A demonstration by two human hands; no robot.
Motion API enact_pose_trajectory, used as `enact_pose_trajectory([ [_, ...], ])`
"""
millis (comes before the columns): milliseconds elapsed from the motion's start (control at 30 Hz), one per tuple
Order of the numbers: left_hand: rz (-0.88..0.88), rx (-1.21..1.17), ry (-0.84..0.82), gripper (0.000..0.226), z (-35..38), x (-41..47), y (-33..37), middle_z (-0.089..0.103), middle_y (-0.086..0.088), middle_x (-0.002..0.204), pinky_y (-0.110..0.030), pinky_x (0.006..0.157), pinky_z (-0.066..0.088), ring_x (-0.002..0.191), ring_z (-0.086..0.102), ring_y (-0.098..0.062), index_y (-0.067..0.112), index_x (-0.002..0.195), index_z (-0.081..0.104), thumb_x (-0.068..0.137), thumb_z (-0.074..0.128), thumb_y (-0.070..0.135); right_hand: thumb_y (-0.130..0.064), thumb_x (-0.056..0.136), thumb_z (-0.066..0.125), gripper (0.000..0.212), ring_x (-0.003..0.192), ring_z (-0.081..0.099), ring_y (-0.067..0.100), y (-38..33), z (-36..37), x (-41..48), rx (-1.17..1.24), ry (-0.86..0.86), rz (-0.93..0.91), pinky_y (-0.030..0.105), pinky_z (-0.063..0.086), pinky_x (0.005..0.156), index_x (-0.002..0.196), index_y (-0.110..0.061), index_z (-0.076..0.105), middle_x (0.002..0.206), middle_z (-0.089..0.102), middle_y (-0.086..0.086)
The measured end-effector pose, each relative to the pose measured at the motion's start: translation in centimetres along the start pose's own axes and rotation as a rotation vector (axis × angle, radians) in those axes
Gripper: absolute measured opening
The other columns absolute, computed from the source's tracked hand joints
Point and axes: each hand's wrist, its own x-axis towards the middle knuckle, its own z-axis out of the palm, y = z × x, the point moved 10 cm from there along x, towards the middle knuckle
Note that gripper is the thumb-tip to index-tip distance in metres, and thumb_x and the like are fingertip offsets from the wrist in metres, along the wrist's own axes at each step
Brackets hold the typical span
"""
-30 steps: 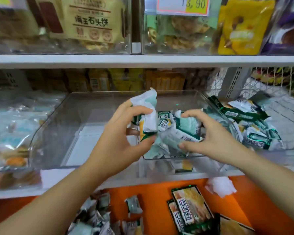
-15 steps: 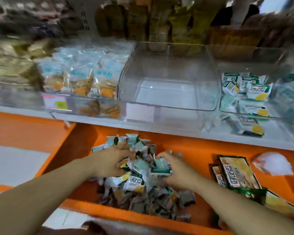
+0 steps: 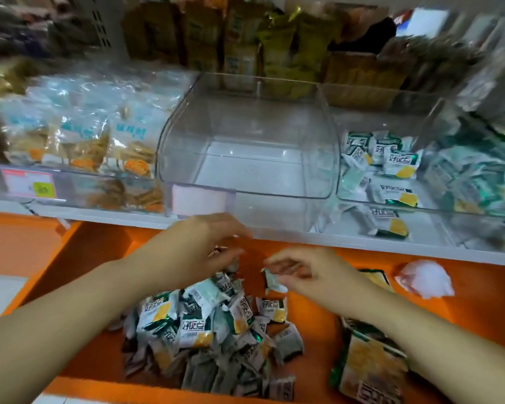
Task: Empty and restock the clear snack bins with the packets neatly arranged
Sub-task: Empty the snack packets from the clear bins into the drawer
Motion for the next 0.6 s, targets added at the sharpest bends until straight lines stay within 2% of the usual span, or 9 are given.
enact_pose_trajectory([
  [67, 0.088, -0.026, 0.117, 0.022, -2.1, 2.4, 3.3, 0.054, 0.025, 0.097, -0.019, 0.078, 0.050, 0.089, 0.054, 0.009, 0.029, 0.113, 0.064, 0.092, 0.055, 0.031, -0.014, 0.089, 0.064, 0.029, 0.092, 0.061, -0.006, -1.4, -4.4, -2.6, 0.021, 0.065, -0.020, 0.013, 0.047, 0.087, 0.101, -0.041, 0.064, 0.095, 0.069, -0.018],
  [133, 0.148, -0.045, 0.220, 0.025, -3.7, 4.8, 5.9, 0.054, 0.024, 0.098, -0.019, 0.079, 0.047, 0.091, 0.052, 0.008, 0.028, 0.112, 0.064, 0.090, 0.052, 0.029, -0.012, 0.087, 0.065, 0.027, 0.088, 0.064, -0.002, -2.2, -9.1, -4.8, 0.044, 0.171, -0.052, 0.014, 0.049, 0.084, 0.095, -0.038, 0.066, 0.092, 0.071, -0.013],
  [200, 0.161, -0.036, 0.285, 0.025, -4.4, 7.1, 7.4, 0.053, 0.021, 0.108, -0.020, 0.085, 0.042, 0.098, 0.049, 0.006, 0.028, 0.116, 0.061, 0.093, 0.053, 0.027, -0.009, 0.086, 0.066, 0.026, 0.086, 0.065, 0.008, -1.8, -13.9, -6.0, 0.070, 0.306, -0.087, 0.020, 0.052, 0.082, 0.092, -0.034, 0.067, 0.089, 0.072, -0.004],
  [267, 0.133, -0.022, 0.288, 0.031, -3.9, 9.2, 8.0, 0.050, 0.015, 0.122, -0.016, 0.094, 0.033, 0.113, 0.044, 0.000, 0.028, 0.124, 0.057, 0.094, 0.057, 0.025, -0.006, 0.085, 0.067, 0.028, 0.085, 0.065, 0.008, -0.1, -18.1, -5.8, 0.020, 0.418, -0.077, 0.022, 0.051, 0.085, 0.091, -0.033, 0.065, 0.090, 0.070, -0.006],
  [333, 0.083, -0.031, 0.264, 0.036, -2.8, 10.8, 7.9, 0.046, 0.010, 0.133, -0.018, 0.099, 0.031, 0.121, 0.041, -0.004, 0.029, 0.129, 0.054, 0.093, 0.057, 0.027, -0.008, 0.085, 0.068, 0.026, 0.090, 0.062, 0.006, 2.6, -20.9, -4.4, -0.083, 0.437, -0.008, 0.021, 0.048, 0.089, 0.099, -0.029, 0.063, 0.096, 0.066, -0.009],
  [400, 0.037, -0.084, 0.244, 0.035, -1.7, 11.9, 7.7, 0.043, 0.010, 0.135, -0.022, 0.098, 0.037, 0.119, 0.044, -0.005, 0.030, 0.128, 0.055, 0.093, 0.057, 0.026, -0.013, 0.085, 0.070, 0.038, 0.111, 0.057, 0.012, 6.0, -22.1, -2.2, -0.229, 0.340, 0.115, 0.019, 0.041, 0.094, 0.119, -0.024, 0.059, 0.115, 0.061, -0.004],
  [467, 0.008, -0.150, 0.247, 0.031, -1.1, 12.4, 7.4, 0.041, 0.012, 0.133, -0.028, 0.096, 0.044, 0.113, 0.050, -0.008, 0.031, 0.123, 0.059, 0.092, 0.059, 0.025, -0.023, 0.083, 0.073, 0.056, 0.132, 0.042, 0.017, 9.0, -21.5, -0.2, -0.360, 0.152, 0.216, 0.022, 0.033, 0.102, 0.134, -0.023, 0.050, 0.141, 0.046, -0.002],
  [533, 0.000, -0.214, 0.270, 0.027, -1.0, 12.5, 7.0, 0.040, 0.015, 0.129, -0.033, 0.093, 0.050, 0.107, 0.054, -0.009, 0.029, 0.118, 0.062, 0.092, 0.059, 0.022, -0.032, 0.079, 0.076, 0.069, 0.136, 0.036, 0.018, 10.8, -20.0, 1.2, -0.399, -0.026, 0.275, 0.028, 0.030, 0.109, 0.140, -0.029, 0.044, 0.152, 0.031, -0.005],
  [600, 0.006, -0.267, 0.281, 0.025, -0.8, 12.4, 6.7, 0.038, 0.017, 0.129, -0.031, 0.092, 0.051, 0.108, 0.053, -0.005, 0.028, 0.115, 0.064, 0.092, 0.059, 0.020, -0.038, 0.072, 0.080, 0.080, 0.135, 0.037, 0.019, 12.0, -18.7, 2.2, -0.421, -0.136, 0.336, 0.029, 0.031, 0.109, 0.142, -0.031, 0.041, 0.152, 0.030, -0.006],
])
